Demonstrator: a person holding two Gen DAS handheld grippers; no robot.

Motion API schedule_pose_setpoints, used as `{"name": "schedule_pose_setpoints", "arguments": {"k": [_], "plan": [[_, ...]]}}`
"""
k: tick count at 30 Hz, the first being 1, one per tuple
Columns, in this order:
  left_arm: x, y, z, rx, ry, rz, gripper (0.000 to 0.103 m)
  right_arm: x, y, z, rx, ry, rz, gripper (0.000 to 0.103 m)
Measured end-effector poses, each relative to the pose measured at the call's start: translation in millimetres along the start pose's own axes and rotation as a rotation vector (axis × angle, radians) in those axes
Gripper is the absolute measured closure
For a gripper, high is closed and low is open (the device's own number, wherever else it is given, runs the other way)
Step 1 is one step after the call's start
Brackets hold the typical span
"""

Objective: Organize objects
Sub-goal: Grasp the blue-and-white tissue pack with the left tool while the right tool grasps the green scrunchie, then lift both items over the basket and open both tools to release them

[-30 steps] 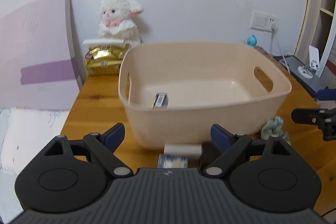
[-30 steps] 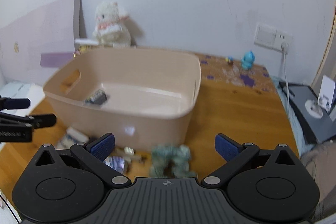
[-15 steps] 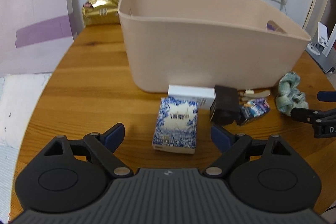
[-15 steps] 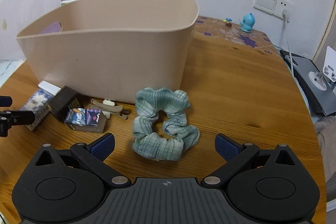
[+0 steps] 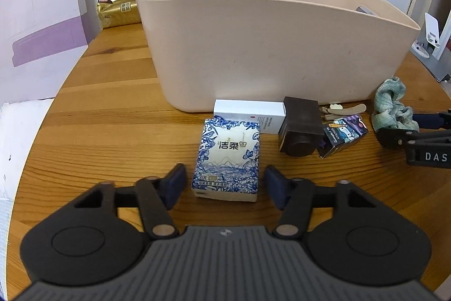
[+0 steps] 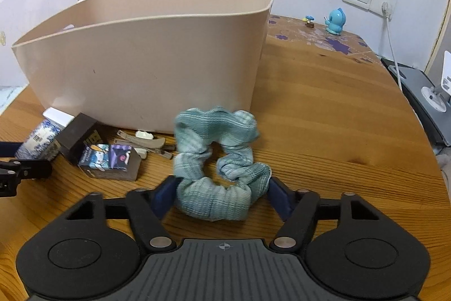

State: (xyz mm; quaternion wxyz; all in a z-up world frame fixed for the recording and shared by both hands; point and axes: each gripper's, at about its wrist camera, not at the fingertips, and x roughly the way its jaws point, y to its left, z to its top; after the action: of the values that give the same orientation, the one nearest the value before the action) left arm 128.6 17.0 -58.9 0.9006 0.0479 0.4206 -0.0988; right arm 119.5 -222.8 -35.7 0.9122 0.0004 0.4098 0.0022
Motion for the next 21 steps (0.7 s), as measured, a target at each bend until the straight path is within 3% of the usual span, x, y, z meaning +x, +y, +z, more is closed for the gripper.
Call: {"name": "schedule_pose_setpoints", "arguments": {"k": [1, 2, 4, 7, 15, 21], "plan": [[-0.5, -0.4, 0.1, 0.001, -0.003, -0.001, 0.054, -0.6, 0.5, -0.2, 0.001, -0.004, -0.003, 0.047], [-1.0, -0.4, 0.6, 0.001, -0.002, -0.005, 0.055, -1.6, 1.0, -0.8, 0.000, -0.010, -0.004, 0.050], [-1.2, -0.3, 1.3, 0.003, -0.001, -0.004, 0.055, -4.3, 1.8, -2.0, -0.003, -0.018, -0.004, 0.069], [-2.7, 0.1, -0.2, 0.001, -0.001, 0.001, 0.055, -8.8, 4.2, -4.6, -0.016, -0.022, -0.008, 0.082], [-15.5, 2.0, -2.5, -0.002, -0.017, -0.003, 0.056, -26.3, -2.1, -13.3, 0.013, -0.051, 0.005, 0.087], [-43.4, 0.9, -0.6, 0.017, -0.072, -0.006, 0.056, -68.6, -2.4, -13.8, 0.014, -0.128, 0.016, 0.087]]}}
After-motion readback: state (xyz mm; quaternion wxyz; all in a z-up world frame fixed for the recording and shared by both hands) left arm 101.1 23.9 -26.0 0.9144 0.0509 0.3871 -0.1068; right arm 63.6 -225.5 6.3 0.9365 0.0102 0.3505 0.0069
